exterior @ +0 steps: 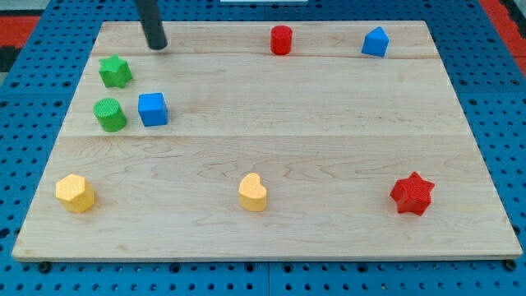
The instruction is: Place the green star close to the green circle
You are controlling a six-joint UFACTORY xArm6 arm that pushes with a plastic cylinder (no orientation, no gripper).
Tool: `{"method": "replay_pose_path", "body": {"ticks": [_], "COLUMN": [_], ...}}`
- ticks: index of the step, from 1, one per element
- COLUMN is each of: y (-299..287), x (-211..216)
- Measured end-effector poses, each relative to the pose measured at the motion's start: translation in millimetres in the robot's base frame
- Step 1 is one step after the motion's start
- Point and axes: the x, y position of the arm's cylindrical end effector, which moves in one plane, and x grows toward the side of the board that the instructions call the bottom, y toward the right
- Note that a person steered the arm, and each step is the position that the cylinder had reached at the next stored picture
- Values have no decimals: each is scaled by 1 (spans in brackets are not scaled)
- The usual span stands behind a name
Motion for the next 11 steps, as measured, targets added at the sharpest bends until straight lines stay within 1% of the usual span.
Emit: {"method": "replay_pose_path", "body": {"ticks": [1,2,3,4,5,6,7,8,9,10,11], "y": [-49,-59,-60,-29,-1,44,-6,-65,-67,-37,-38], "x": [-12,26,52,70,99,60,36,32,60,101,105]}}
